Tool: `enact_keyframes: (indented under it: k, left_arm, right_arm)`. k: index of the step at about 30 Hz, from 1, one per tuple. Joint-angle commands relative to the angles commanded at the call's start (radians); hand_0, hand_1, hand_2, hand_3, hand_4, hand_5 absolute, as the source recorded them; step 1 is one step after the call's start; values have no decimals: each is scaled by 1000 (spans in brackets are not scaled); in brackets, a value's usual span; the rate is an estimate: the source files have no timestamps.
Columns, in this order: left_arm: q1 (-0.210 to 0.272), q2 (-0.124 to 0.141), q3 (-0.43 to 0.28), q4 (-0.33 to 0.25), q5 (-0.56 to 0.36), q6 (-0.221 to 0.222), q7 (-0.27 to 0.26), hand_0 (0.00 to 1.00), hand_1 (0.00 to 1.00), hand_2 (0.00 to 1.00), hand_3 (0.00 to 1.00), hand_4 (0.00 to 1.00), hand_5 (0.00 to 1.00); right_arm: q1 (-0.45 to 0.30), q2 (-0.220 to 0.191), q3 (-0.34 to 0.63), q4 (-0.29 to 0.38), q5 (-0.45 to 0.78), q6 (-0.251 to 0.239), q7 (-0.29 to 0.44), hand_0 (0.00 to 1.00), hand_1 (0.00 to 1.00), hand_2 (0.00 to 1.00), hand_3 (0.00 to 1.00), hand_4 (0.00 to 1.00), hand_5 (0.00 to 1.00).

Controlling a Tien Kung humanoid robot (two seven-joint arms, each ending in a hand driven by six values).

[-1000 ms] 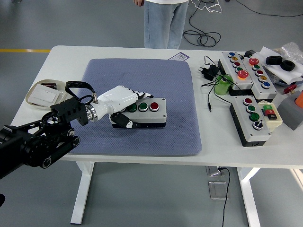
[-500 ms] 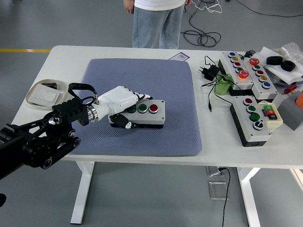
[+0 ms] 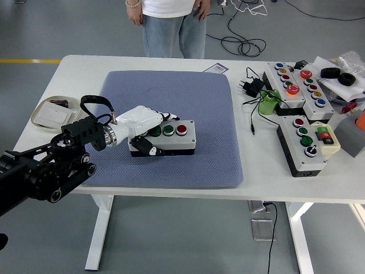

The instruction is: Pick up the button,place it on the desk,press the button,press the button

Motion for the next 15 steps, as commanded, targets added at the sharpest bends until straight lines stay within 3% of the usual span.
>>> enact_keyframes:
  k: [4, 5, 15]
  left_arm:
    - [6, 3, -6, -7, -24, -21, 8, 646, 734, 763, 770, 786, 91]
    - [6, 4, -7, -8, -27, -22, 9, 668, 767, 816, 802, 708, 12]
    - [10, 19, -41, -40, -75, -56, 17, 712, 785, 833, 818, 699, 30]
  right_arm:
    - [-1, 0, 2, 0, -5, 1, -1, 644, 507, 547, 588, 241, 342]
    - [-1, 0, 2, 0, -6, 1, -1, 644, 507, 547, 588, 241, 342]
    - [-2, 1, 5, 0, -9, 2, -2, 644, 507, 547, 588, 241, 342]
